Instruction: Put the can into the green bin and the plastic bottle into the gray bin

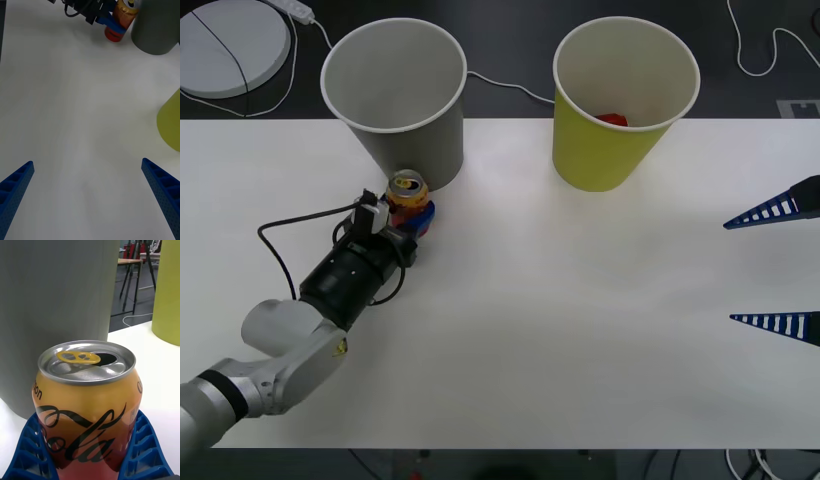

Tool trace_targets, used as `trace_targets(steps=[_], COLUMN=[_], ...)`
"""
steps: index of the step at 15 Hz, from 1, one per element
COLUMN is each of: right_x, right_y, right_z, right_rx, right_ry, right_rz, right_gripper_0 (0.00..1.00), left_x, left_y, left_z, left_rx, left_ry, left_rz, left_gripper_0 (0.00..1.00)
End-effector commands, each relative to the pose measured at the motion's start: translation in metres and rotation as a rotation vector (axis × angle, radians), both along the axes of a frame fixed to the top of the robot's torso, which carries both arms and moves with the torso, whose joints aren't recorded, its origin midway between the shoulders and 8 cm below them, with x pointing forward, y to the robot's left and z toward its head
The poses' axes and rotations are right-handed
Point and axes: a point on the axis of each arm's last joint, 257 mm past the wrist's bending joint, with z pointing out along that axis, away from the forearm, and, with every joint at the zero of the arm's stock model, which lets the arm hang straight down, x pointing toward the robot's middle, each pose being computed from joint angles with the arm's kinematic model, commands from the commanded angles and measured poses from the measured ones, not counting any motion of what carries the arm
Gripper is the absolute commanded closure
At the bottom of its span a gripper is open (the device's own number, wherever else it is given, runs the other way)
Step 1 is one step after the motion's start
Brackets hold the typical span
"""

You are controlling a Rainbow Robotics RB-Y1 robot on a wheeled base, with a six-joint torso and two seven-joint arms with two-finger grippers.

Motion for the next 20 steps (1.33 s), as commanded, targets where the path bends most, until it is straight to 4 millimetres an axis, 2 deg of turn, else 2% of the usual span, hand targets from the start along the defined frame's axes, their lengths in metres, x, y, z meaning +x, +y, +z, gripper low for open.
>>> trace_targets(steps=[1,4,8,14,20], right_x=[0.000,0.000,0.000,0.000,0.000], right_y=[0.000,0.000,0.000,0.000,0.000], right_z=[0.000,0.000,0.000,0.000,0.000], right_rx=[0.000,0.000,0.000,0.000,0.000], right_ry=[0.000,0.000,0.000,0.000,0.000], right_rz=[0.000,0.000,0.000,0.000,0.000], right_gripper_0=[0.00,0.00,0.00,0.00,0.00], left_x=[-0.017,-0.034,-0.054,-0.078,-0.110], left_y=[0.009,0.033,0.056,0.063,0.079], left_z=[-0.001,0.009,0.029,0.060,0.100], left_rx=[0.019,0.085,0.216,0.338,0.459], left_ry=[0.035,0.078,0.171,0.334,0.446], left_rz=[-0.016,-0.011,-0.005,-0.089,-0.304], left_gripper_0=[1.00,1.00,1.00,1.00,1.00])
